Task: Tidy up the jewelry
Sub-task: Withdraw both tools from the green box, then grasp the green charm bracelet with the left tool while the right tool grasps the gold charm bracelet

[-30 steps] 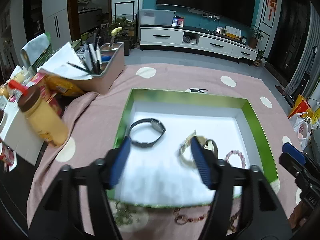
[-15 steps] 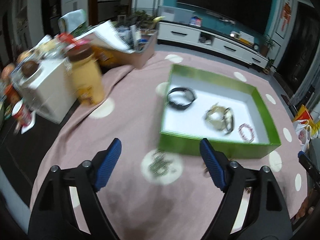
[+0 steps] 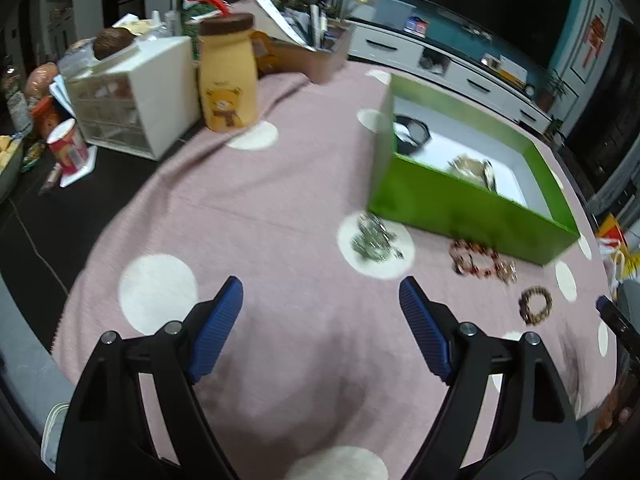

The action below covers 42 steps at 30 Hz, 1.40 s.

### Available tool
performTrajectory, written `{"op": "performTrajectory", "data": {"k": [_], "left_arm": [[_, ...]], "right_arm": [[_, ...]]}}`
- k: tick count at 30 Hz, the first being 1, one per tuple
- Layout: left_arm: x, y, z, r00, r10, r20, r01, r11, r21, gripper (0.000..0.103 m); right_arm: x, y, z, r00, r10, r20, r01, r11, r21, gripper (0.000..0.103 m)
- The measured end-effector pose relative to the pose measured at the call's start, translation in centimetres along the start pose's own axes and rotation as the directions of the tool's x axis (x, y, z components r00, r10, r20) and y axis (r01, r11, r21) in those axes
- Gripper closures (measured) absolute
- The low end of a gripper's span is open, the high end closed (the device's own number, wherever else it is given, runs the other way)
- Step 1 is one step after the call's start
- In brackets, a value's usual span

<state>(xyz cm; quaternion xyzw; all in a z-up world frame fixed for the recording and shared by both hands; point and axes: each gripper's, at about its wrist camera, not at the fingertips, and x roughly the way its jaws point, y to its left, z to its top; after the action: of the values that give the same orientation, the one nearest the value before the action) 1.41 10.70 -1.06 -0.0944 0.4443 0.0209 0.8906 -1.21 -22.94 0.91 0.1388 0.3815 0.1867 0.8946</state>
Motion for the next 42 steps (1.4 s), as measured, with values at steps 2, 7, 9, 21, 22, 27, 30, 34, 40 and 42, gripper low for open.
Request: {"op": "performTrajectory", "data": {"k": [2,7,9,21,22,27,30,34,40,42], "left_arm": [[0.2,-0.6,-0.4,1.0,-0.017,-0.011,0.017,1.0,0.011,0.021],[0.7,-1.6,-1.2,0.999,-0.047,-0.026,0.048,0.998,0.035,0.022],[0.9,-1.8,-1.3,0.998,-0.056,-0.028,0.057,0.997,0.042,0.022],[2.5,-1.7,-0.6,0.998,-0.064,-0.024,0.064,0.998,0.029,0.04],[2.8,-1.8,-0.3,0.998,-0.063,-0.019,0.063,0.998,0.027,0.041],[4.3,-2.3,1.1,0.998,-0.069,-0.002,0.069,0.997,0.032,0.048],[5.2,-2.8,1.7,0.998,-0.058,0.002,0.058,0.997,0.043,0.053],[6.5,-3.1,2.2,0.999,-0.05,-0.004,0.05,0.997,0.06,0.062],[7.8,-3.4,2.4,0.998,-0.054,-0.016,0.055,0.996,0.076,0.083],[8.0,-3.2,2.3,0.998,-0.056,-0.016,0.057,0.995,0.078,0.09]], "right_arm": [[0.4,0.4,-0.3,1.0,0.002,-0.017,-0.003,1.0,-0.01,0.042],[1.6,1.2,-1.1,0.998,0.007,-0.059,-0.009,0.999,-0.042,0.042],[2.0,1.5,-1.2,0.998,0.007,-0.07,-0.01,0.999,-0.05,0.042],[4.0,2.4,-1.6,0.993,0.022,-0.112,-0.031,0.996,-0.08,0.042],[4.1,2.4,-1.5,0.993,0.023,-0.115,-0.032,0.996,-0.081,0.042],[4.9,2.8,-1.3,0.991,0.027,-0.128,-0.04,0.994,-0.097,0.042],[5.8,3.2,-1.0,0.991,0.028,-0.134,-0.043,0.992,-0.115,0.042],[7.2,3.9,0.0,0.991,0.032,-0.129,-0.051,0.987,-0.15,0.042],[10.0,4.3,1.2,0.99,0.002,-0.144,-0.031,0.98,-0.196,0.042],[10.6,4.1,1.5,0.989,-0.009,-0.148,-0.021,0.98,-0.198,0.042]]}}
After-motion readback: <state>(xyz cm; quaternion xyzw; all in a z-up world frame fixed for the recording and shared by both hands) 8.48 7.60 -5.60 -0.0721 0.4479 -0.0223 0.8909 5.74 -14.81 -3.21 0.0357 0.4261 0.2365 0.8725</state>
